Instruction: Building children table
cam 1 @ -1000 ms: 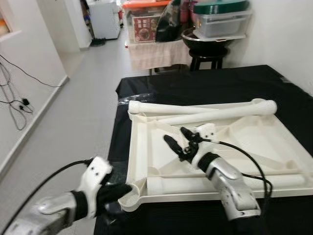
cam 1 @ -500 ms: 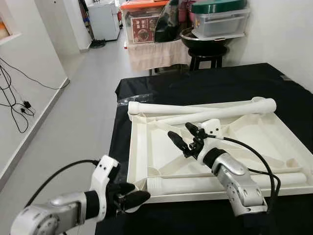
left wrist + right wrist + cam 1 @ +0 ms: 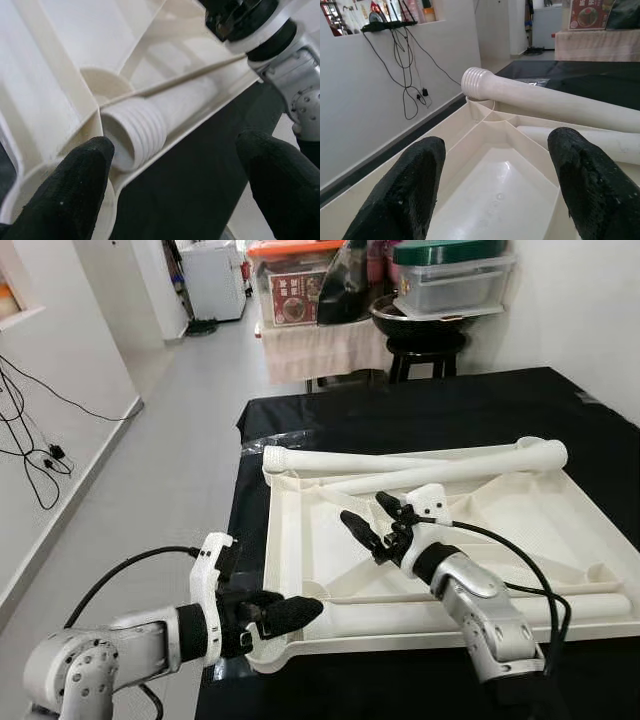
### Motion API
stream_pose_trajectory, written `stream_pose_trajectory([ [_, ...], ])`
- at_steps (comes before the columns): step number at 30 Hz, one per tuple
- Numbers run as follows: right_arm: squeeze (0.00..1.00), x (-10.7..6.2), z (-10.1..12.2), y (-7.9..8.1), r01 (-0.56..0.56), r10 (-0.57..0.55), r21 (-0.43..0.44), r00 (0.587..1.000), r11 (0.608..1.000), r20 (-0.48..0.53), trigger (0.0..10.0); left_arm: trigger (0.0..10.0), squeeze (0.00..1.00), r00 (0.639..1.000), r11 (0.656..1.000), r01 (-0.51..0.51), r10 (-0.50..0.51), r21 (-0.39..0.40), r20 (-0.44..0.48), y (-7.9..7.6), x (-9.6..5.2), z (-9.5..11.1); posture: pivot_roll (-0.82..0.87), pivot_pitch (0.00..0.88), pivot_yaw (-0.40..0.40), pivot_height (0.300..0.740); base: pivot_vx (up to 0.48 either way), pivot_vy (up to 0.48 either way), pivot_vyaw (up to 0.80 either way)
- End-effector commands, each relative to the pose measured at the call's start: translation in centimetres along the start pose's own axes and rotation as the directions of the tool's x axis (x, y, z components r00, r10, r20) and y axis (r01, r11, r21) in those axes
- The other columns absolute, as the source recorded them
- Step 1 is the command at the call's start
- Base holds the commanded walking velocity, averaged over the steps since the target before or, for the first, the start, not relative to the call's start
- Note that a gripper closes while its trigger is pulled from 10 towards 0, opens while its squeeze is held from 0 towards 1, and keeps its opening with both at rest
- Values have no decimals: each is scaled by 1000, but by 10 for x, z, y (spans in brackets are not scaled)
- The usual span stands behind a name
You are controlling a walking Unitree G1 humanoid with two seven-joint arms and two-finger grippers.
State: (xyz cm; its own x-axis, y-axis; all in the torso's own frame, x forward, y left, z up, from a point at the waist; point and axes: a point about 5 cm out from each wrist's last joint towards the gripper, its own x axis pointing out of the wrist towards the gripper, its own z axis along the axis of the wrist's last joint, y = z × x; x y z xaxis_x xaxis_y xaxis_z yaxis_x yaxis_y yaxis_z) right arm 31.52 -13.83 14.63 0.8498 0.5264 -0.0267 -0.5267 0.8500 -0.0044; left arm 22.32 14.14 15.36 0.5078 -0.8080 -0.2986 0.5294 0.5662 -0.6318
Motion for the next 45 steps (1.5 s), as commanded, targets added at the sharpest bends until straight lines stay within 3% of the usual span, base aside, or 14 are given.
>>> stream_pose_trajectory([
  [1, 0, 2, 1, 1, -7, 7, -12, 1000, 1000, 6, 10000, 10000, 0, 1000, 999, 5, -5, -47, -13, 2, 1, -4, -42, 4, 72, 740, 0, 0, 0],
  [24, 0, 2, 1, 3, -6, 6, -30, 1000, 1000, 1, 10000, 10000, 0, 996, 967, 52, -69, -251, -59, 14, 26, -1, -58, 5, 73, 740, 0, 0, 0],
  [31, 0, 3, 1, 4, -2, 2, -36, 1000, 999, 2, 10000, 10000, 0, 982, 940, 161, -182, -300, -45, 5, 39, 6, -64, 10, 75, 740, 0, 0, 0],
  [41, 0, 3, 2, 3, 5, -5, -39, 1000, 999, 5, 10000, 10000, 0, 979, 929, 161, -194, -334, -68, 7, 49, 5, -70, 13, 76, 740, 0, 0, 0],
  [45, 0, 4, 2, 4, 5, -5, -38, 1000, 999, 5, 10000, 10000, 0, 968, 908, 208, -244, -365, -55, 2, 52, 5, -66, 13, 75, 740, 0, 0, 0],
])
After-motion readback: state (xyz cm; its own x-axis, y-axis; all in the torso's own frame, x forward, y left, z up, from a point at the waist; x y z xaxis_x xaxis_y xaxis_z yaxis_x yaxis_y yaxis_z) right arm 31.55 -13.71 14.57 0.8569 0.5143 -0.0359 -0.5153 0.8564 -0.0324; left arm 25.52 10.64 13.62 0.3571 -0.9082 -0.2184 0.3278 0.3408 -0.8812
